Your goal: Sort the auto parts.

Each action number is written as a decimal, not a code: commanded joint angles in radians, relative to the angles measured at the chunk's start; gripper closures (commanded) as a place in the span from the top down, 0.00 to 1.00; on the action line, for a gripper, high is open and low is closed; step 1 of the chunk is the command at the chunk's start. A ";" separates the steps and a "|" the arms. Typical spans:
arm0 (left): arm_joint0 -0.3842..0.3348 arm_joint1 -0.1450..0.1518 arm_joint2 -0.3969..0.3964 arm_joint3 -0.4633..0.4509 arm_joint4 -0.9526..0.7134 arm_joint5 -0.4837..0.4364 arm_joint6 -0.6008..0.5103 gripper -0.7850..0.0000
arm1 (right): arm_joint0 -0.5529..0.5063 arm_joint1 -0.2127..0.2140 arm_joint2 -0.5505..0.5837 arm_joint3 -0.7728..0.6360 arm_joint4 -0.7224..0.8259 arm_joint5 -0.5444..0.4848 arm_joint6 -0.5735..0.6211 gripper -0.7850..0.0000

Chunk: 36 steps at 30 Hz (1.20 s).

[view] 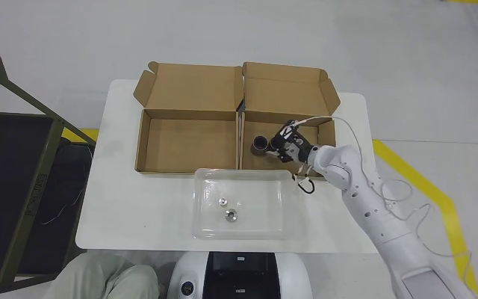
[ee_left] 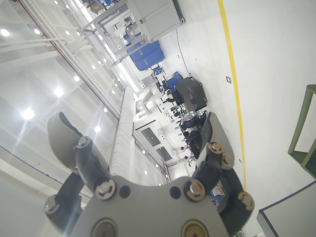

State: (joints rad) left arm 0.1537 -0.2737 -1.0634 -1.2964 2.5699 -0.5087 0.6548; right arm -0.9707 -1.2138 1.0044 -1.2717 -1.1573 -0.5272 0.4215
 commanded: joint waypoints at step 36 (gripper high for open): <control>0.000 0.000 0.000 0.000 0.000 0.000 0.000 1.00 | -0.220 0.053 0.024 -0.544 -0.108 -0.219 -0.056 0.95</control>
State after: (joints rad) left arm 0.1537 -0.2737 -1.0634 -1.2964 2.5699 -0.5087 0.6548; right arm -1.1936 -1.1610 1.0374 -1.8137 -1.2590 -0.7323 0.3662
